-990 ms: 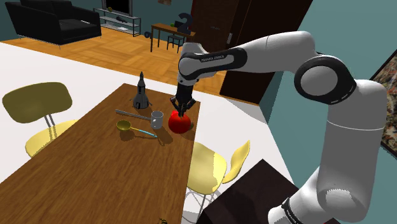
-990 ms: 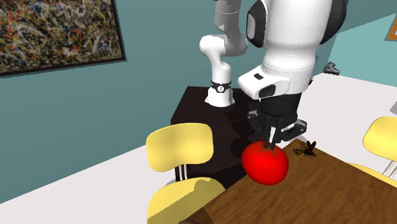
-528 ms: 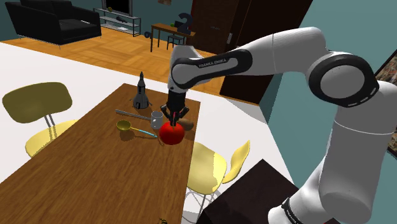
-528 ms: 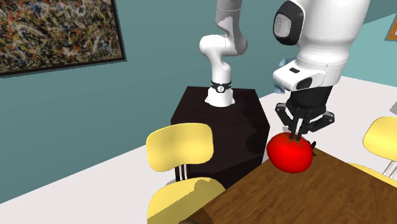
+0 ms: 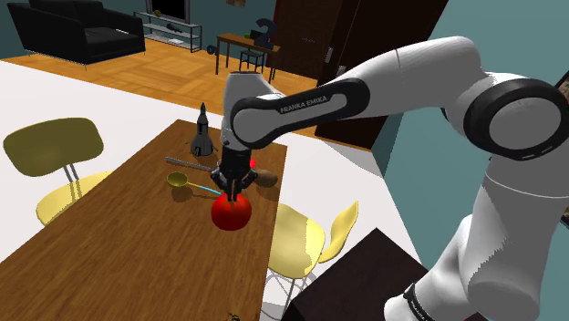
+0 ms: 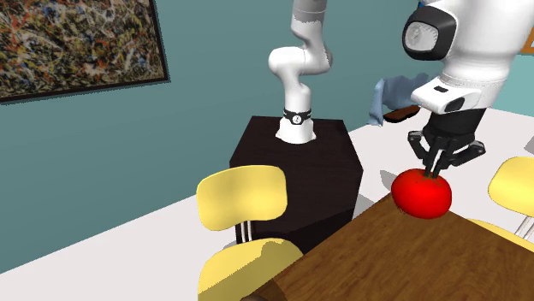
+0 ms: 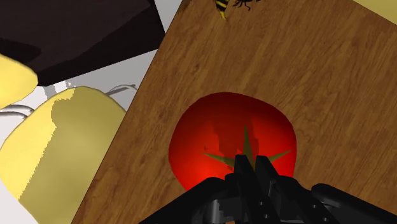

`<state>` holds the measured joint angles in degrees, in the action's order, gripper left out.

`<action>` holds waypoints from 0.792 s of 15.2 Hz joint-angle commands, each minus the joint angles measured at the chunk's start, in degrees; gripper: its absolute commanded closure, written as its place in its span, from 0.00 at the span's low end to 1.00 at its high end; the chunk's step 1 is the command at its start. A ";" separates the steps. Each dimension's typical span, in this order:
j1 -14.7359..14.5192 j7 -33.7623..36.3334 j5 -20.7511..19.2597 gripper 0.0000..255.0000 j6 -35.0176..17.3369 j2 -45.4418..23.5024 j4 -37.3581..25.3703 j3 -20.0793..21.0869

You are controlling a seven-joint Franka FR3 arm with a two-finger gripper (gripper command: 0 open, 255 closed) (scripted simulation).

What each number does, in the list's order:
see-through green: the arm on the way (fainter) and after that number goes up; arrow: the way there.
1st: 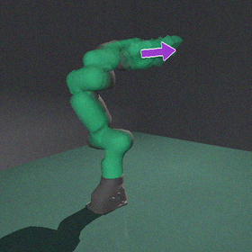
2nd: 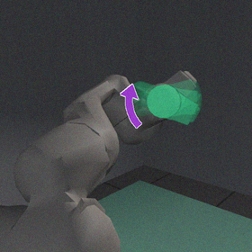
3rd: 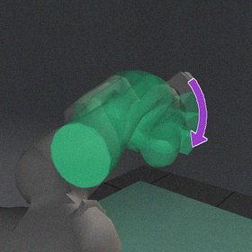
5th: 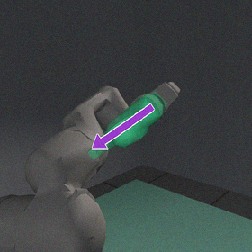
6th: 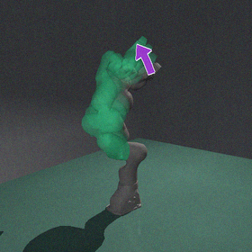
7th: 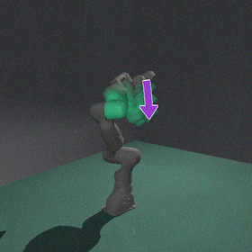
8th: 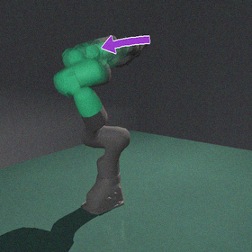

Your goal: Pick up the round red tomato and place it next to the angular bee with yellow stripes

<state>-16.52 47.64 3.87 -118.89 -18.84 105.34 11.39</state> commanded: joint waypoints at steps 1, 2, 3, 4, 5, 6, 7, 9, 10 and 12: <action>-1.82 2.83 -0.09 1.00 0.00 0.02 -0.28 0.93; -2.64 4.07 -0.13 1.00 -0.18 -0.01 -0.26 1.35; -3.48 5.32 -0.19 1.00 -0.34 -0.08 -0.30 1.77; -4.32 6.57 -0.26 1.00 -0.49 -0.21 -0.41 2.17; -5.52 8.36 -0.40 1.00 -0.65 -0.46 -0.69 2.74; -5.56 8.34 -0.46 1.00 -1.30 -0.82 -0.38 2.71; -5.59 8.31 -0.52 1.00 -1.95 -1.18 -0.09 2.68; -5.66 8.28 -0.66 1.00 -3.24 -1.94 0.46 2.61; -5.69 8.26 -0.73 1.00 -3.88 -2.34 0.71 2.58; -5.77 8.23 -0.87 1.00 -5.15 -3.15 1.18 2.50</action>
<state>-22.25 55.87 3.08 -123.42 -21.57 106.35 13.93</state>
